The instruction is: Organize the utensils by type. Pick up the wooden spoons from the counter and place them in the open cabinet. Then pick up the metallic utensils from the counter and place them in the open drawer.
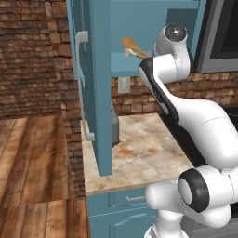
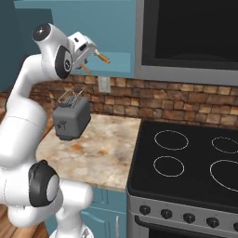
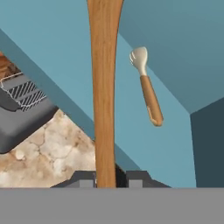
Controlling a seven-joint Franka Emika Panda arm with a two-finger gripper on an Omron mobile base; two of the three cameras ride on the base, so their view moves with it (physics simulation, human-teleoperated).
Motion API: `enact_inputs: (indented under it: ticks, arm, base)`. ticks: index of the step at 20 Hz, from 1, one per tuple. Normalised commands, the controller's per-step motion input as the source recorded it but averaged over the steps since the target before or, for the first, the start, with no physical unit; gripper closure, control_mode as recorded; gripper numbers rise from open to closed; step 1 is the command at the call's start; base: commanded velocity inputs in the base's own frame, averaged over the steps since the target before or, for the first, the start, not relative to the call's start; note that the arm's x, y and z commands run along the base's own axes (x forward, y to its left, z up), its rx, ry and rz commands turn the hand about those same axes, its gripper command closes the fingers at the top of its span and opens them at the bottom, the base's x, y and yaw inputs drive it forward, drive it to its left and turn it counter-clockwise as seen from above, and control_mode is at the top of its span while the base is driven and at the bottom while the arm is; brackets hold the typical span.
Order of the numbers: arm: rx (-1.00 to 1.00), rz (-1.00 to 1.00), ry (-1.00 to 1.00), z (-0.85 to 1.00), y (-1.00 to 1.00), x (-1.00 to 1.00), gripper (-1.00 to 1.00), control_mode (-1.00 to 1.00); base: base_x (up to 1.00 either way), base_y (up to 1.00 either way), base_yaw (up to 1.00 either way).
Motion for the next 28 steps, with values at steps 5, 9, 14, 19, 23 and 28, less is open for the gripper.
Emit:
enact_inputs:
  ticks: [5,9,14,19,23,28]
  arm:
    - [-0.01,0.0,0.0,0.0,0.17,0.42,1.0,-1.0]
    - [-0.01,0.0,0.0,0.0,0.12,0.54,1.0,-1.0]
    - [-0.01,0.0,0.0,0.0,0.07,0.51,1.0,-1.0]
    - [0.0,0.0,0.0,0.0,0.0,0.51,1.0,-1.0]
    - [0.0,0.0,0.0,0.0,0.01,0.47,1.0,-1.0]
    - [0.0,0.01,0.0,0.0,0.03,0.29,1.0,-1.0]
  base:
    - [0.0,0.0,0.0]
    - [0.0,0.0,0.0]
    - [0.0,0.0,0.0]
    - [0.0,0.0,0.0]
    - [0.0,0.0,0.0]
    - [0.0,0.0,0.0]
